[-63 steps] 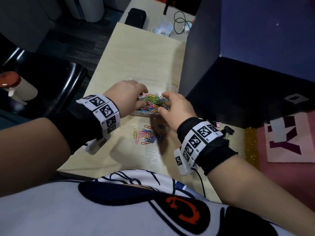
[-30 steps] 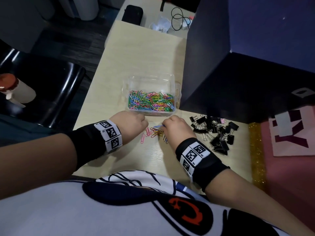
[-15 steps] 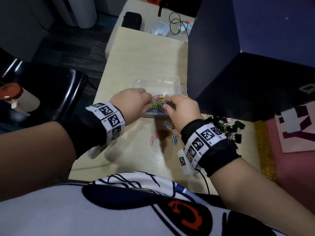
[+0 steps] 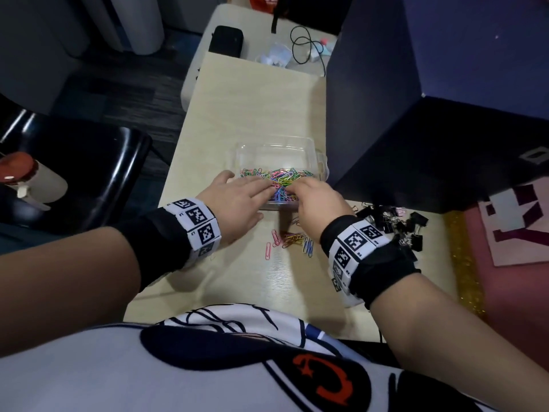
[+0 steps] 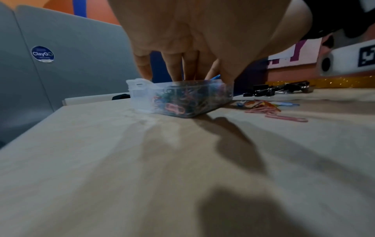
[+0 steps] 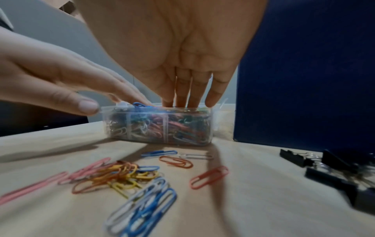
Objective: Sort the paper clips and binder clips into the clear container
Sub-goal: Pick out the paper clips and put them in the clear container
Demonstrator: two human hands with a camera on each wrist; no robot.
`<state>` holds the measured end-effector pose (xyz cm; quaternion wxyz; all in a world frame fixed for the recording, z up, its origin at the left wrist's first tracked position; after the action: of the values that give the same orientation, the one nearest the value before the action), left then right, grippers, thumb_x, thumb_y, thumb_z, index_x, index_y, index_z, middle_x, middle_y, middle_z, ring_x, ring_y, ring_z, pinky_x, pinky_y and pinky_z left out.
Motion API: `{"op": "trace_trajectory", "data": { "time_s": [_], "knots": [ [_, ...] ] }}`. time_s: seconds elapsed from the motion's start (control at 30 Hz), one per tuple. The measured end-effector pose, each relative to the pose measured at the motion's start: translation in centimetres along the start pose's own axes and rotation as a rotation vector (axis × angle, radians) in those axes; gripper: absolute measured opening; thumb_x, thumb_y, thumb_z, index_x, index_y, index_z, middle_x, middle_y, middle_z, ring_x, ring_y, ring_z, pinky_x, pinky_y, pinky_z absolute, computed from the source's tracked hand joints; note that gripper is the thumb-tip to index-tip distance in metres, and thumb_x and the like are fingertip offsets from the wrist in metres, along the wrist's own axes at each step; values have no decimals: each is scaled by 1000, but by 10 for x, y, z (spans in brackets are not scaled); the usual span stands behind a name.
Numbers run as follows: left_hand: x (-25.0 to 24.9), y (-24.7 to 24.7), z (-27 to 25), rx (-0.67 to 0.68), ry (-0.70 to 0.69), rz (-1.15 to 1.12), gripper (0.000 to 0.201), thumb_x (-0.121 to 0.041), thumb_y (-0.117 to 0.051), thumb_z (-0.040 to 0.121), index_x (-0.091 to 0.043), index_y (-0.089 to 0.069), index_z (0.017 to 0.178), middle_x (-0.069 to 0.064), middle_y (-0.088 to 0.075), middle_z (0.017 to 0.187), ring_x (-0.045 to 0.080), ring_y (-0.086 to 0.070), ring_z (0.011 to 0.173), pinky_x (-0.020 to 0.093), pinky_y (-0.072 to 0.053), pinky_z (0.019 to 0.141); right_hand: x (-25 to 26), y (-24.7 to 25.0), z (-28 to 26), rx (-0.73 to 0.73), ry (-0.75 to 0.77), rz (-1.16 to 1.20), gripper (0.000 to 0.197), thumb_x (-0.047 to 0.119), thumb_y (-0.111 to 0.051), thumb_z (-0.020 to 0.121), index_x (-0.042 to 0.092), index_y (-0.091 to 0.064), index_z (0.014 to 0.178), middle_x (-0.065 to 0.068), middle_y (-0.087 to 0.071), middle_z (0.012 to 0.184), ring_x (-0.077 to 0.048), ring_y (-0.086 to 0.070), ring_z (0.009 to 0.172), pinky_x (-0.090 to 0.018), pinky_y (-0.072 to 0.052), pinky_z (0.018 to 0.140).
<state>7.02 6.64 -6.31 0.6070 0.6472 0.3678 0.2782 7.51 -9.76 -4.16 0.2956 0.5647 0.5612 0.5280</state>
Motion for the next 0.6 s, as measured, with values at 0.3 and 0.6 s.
{"op": "trace_trajectory", "data": {
  "time_s": [0.3,0.6],
  "knots": [
    [2,10,-3,-100,-83,43,51,-35,-66,78,-15,-58,123,4,-57,133,24,-58,119,54,-44,90,-5,6,5,-99,-1,-15,57,2,-45,86,23,-44,139,2,-41,143,-23,-39,129,-37,-33,106],
    [2,13,-10,-29,-117,51,49,-42,-44,81,-18,-58,121,4,-55,133,27,-54,121,48,-44,92,-15,8,-10,-253,1,133,38,1,-46,86,16,-57,120,-5,-49,125,-26,-46,117,-36,-39,100]
  ]
}}
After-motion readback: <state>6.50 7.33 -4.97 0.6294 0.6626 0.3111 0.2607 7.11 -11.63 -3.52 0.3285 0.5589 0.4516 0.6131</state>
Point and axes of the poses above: each hand's wrist, its own z-axis towards the middle knuckle, its own y-axis out of the back of the hand, x = y × z, the point moved 3 cm from there along z, towards the middle knuckle
